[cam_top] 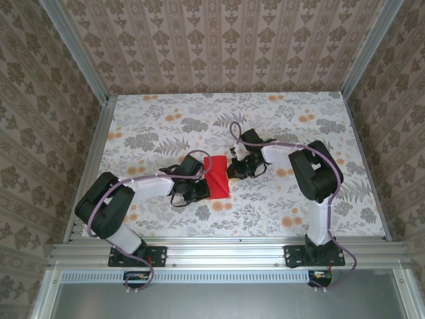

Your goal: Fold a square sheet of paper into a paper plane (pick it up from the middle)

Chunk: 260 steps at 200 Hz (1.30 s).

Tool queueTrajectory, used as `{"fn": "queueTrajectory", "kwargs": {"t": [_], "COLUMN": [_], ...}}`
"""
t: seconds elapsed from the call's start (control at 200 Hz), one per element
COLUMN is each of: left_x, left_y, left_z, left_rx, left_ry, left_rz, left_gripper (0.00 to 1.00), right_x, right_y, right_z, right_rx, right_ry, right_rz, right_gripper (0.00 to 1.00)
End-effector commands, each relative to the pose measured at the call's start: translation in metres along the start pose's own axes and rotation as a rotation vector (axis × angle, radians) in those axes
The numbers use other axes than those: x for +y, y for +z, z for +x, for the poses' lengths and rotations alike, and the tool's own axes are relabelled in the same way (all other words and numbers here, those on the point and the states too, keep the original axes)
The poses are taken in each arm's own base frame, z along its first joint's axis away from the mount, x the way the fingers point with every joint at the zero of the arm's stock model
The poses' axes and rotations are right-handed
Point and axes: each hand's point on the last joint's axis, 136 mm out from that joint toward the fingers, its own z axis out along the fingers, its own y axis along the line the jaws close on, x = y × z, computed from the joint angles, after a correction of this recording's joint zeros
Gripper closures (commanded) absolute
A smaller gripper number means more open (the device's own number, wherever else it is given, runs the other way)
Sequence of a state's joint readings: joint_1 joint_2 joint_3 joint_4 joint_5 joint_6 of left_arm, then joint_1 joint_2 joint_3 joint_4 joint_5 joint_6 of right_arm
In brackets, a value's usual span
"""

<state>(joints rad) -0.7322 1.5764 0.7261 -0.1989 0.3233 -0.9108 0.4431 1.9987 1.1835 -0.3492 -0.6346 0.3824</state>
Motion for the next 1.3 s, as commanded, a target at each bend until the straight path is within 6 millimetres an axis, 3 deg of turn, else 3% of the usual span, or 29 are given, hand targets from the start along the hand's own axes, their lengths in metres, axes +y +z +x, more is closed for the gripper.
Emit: {"fn": "queueTrajectory", "kwargs": {"t": [0.0,0.2,0.295,0.69,0.93,1.295], "left_x": [-0.001,-0.038,-0.044,-0.017,-0.004,-0.004], "left_y": [-0.001,-0.017,-0.019,0.007,0.009,0.008], "left_z": [-0.002,-0.019,-0.024,-0.013,-0.004,-0.003], "left_rx": [0.006,-0.079,-0.122,-0.077,-0.03,-0.014], "left_ry": [0.025,0.034,0.012,-0.029,-0.006,0.016], "left_rz": [-0.021,0.127,0.161,0.02,-0.063,-0.085], "left_gripper": [0.88,0.8,0.77,0.83,0.87,0.88], "right_x": [-0.003,-0.004,-0.002,0.003,0.008,0.007], "right_y": [0.004,0.006,0.006,0.005,0.003,0.005], "right_z": [0.001,0.005,0.005,0.004,-0.001,-0.003], "right_rx": [0.022,0.034,0.035,0.033,0.021,0.021], "right_ry": [-0.011,-0.011,-0.016,-0.034,-0.046,-0.046], "right_rz": [0.026,0.03,0.025,0.01,-0.002,0.007], "right_gripper": [0.91,0.91,0.91,0.91,0.91,0.9]}}
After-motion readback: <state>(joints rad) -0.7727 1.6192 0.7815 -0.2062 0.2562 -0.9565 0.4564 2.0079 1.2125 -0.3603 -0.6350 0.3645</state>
